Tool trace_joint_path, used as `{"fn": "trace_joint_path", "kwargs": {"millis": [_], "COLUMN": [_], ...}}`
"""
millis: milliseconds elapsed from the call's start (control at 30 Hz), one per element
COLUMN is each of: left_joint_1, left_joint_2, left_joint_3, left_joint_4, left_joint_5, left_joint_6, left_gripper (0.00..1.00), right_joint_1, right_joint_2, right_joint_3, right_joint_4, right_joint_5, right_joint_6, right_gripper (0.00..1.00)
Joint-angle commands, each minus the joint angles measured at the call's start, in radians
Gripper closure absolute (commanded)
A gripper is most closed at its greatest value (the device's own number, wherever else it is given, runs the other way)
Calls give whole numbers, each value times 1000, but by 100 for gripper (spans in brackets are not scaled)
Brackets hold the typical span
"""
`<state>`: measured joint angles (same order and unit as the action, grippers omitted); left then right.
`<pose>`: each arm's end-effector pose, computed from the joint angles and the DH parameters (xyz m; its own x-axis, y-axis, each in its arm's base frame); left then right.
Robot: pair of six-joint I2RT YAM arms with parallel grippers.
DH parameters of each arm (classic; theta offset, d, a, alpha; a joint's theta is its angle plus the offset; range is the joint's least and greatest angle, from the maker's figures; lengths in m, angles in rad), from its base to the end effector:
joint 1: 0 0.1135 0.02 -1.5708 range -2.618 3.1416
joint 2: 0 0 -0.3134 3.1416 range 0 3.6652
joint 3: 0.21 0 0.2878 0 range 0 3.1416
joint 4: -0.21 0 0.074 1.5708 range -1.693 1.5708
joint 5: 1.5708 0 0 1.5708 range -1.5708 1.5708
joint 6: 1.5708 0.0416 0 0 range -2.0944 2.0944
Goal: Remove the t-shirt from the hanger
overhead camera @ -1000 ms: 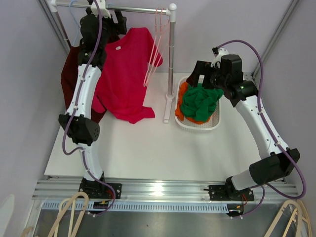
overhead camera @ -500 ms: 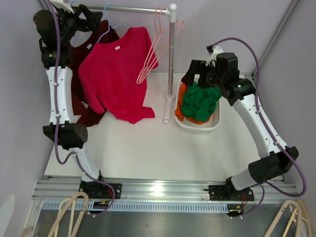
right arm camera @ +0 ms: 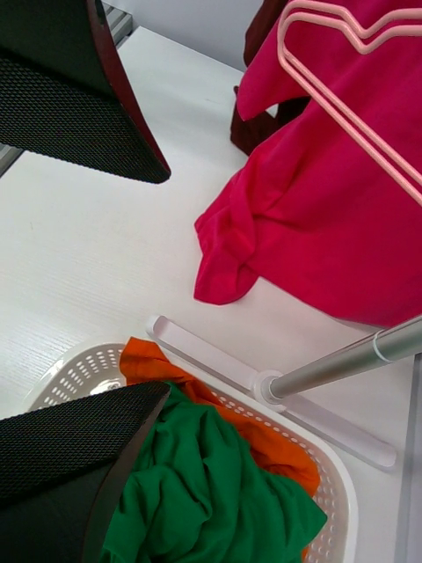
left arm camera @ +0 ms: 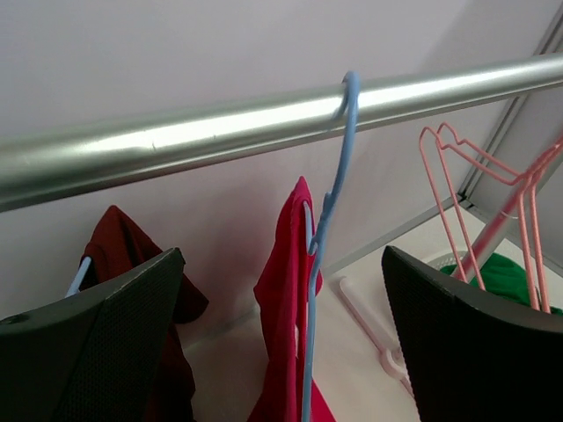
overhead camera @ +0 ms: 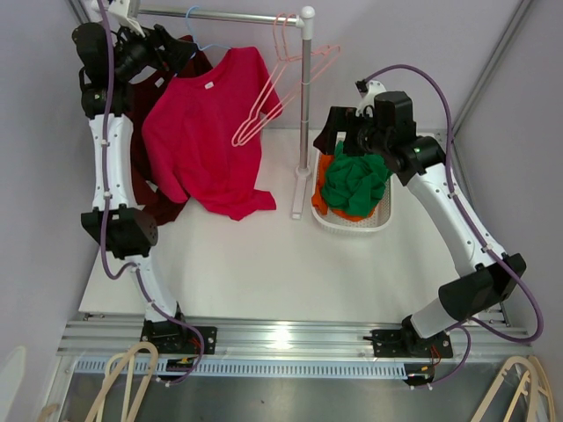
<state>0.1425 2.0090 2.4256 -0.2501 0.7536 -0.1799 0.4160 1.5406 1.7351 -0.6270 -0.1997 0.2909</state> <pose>0.4881 0.0413 0.5833 0.0604 -0.1232 -0.9905 0.5847 0.8087 -0.0649 0.3436 0.1608 0.4919 -0.5281 0.0740 -0.8459 -0.4273 0.8377 0.3401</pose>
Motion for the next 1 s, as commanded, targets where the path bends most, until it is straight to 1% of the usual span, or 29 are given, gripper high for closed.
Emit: {"fn": "trace_joint_path", "kwargs": {"millis": [0, 67, 133, 233, 267, 300, 467, 533, 567, 667, 700, 767, 800, 867, 933, 967], "left_joint_1": [-4, -7, -12, -27, -37, -41, -64, -72, -78, -81, -83, -84, -84, -86, -90, -95], "left_joint_2": [8, 14, 22, 31, 36, 37, 54, 59, 62, 65, 66, 66, 68, 66, 63, 63], "left_joint_3": [16, 18, 24, 35, 38, 41, 46, 53, 52, 52, 55, 53, 53, 55, 53, 52], "left_joint_4": [8, 17, 28, 20, 15, 11, 5, -5, -6, -6, -3, -2, 3, 6, 17, 21], "left_joint_5": [23, 15, 12, 0, -5, -11, -7, -17, -23, -39, -46, -53, -62, -65, -68, -69], "left_joint_6": [23, 22, 22, 37, 49, 56, 77, 91, 100, 100, 99, 95, 95, 92, 94, 92], "left_gripper": [4, 5, 11, 17, 21, 23, 27, 32, 40, 54, 60, 64, 67, 71, 71, 75], "right_joint_1": [10, 12, 12, 12, 12, 14, 12, 10, 9, 9, 7, 7, 9, 6, 6, 6], "right_joint_2": [4, 6, 6, 12, 13, 13, 13, 12, 12, 10, 10, 9, 9, 7, 7, 9], "right_joint_3": [37, 34, 24, 23, 21, 21, 15, 9, 4, 4, 3, 0, -2, -5, -6, -8], "right_joint_4": [6, 9, 10, 13, 12, 12, 15, 16, 18, 19, 19, 19, 19, 21, 23, 24], "right_joint_5": [-1, -4, -3, -1, -1, -3, -3, -1, -4, -4, -4, -4, -4, -6, -10, -10], "right_joint_6": [-10, -10, -10, -12, -12, -13, -15, -15, -15, -15, -15, -16, -16, -16, -16, -16], "right_gripper": [0, 1, 1, 1, 0, 1, 0, 0, 0, 0, 0, 1, 0, 1, 0, 1]}}
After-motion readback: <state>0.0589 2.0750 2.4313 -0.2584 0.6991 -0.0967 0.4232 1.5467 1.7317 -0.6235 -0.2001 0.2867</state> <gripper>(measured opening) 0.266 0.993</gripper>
